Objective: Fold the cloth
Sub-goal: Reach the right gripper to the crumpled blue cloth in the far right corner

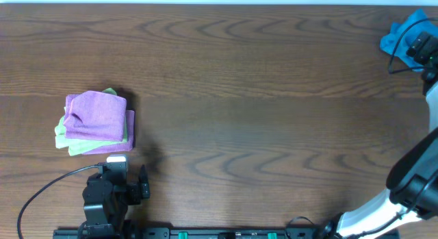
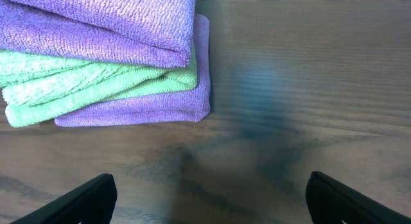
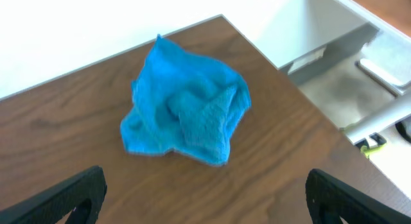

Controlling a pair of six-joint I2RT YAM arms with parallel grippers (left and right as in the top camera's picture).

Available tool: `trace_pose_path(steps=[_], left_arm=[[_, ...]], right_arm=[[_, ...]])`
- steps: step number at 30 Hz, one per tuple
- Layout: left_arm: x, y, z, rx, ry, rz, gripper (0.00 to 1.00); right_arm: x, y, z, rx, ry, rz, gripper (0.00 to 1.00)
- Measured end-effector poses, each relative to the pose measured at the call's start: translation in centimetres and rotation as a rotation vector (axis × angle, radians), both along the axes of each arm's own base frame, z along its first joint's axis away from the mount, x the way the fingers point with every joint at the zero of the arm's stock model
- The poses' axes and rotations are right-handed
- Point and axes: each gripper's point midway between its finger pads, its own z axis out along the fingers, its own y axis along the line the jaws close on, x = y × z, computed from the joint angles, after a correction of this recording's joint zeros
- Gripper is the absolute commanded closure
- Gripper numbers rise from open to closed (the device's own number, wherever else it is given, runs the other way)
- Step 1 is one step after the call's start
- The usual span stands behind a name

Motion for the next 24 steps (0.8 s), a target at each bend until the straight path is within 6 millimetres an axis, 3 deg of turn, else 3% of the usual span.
trace_pose_path(steps=[6,14,24], left_arm=[[0.0,0.0,0.0,0.000,0.000,0.000,0.05],[0.0,0.0,0.0,0.000,0.000,0.000,0.05],[0.0,0.0,0.0,0.000,0.000,0.000,0.05]], right_arm=[[2.0,-1.3,-1.5,0.002,-0.033,-0.017,0.01],[5.0,-3.6,-6.3,0.058,-0.025,-0.053,0.01],[5.4,-5.5,-11.8,0.116,-0.006,-0.114,0.03]])
